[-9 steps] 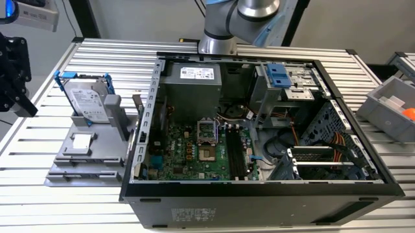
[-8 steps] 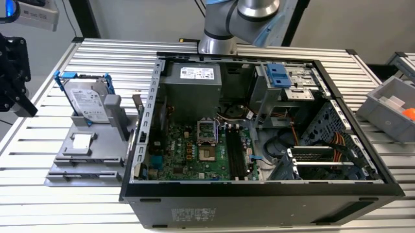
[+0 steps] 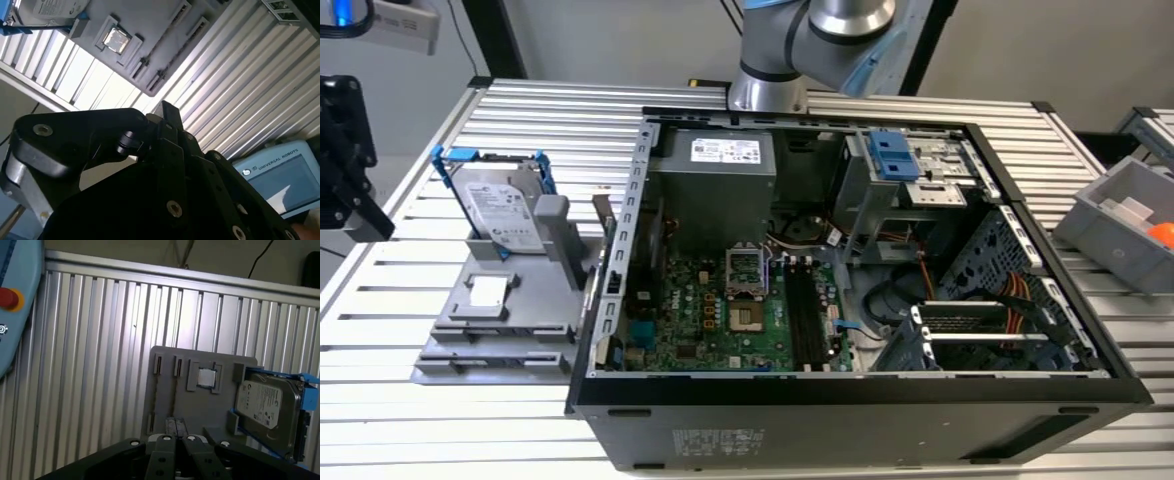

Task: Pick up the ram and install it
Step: 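Pick up the ram and move it above insertion slot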

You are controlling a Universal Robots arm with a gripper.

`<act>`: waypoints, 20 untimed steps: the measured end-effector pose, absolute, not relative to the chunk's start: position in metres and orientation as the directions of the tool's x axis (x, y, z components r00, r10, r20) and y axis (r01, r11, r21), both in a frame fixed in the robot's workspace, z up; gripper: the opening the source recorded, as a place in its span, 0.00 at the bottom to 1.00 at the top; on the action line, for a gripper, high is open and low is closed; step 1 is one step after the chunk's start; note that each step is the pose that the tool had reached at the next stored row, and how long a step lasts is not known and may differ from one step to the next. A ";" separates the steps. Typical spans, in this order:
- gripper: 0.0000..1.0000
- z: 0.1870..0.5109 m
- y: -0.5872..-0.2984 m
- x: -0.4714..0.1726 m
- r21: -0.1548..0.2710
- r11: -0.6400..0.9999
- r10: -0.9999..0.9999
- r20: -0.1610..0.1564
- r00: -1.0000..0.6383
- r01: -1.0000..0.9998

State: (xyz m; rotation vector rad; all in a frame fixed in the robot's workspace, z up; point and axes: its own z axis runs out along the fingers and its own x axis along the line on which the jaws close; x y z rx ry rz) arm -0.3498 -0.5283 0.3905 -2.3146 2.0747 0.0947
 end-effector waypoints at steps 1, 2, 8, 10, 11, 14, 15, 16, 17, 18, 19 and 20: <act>0.00 0.391 -0.528 -0.350 0.017 -0.113 -0.991 -0.067 0.112 -0.993; 0.00 0.390 -0.528 -0.350 0.017 -0.116 -0.991 -0.067 0.114 -0.993; 0.00 0.391 -0.528 -0.350 0.017 -0.131 -0.989 -0.066 0.130 -0.991; 0.00 0.390 -0.528 -0.350 0.017 -0.136 -0.989 -0.067 0.135 -0.991; 0.00 0.390 -0.528 -0.350 0.017 -0.139 -0.988 -0.067 0.137 -0.990; 1.00 0.390 -0.528 -0.350 0.017 -0.146 -0.987 -0.067 0.145 -0.989; 1.00 0.391 -0.528 -0.350 0.017 -0.149 -0.987 -0.067 0.147 -0.989; 1.00 0.391 -0.528 -0.350 0.017 -0.151 -0.986 -0.067 0.150 -0.988; 1.00 0.390 -0.528 -0.350 0.017 -0.154 -0.986 -0.067 0.152 -0.988; 1.00 0.390 -0.528 -0.350 0.017 -0.156 -0.986 -0.067 0.155 -0.988; 1.00 0.390 -0.528 -0.350 0.017 -0.159 -0.985 -0.067 0.157 -0.987; 1.00 0.390 -0.528 -0.350 0.017 -0.161 -0.985 -0.067 0.160 -0.987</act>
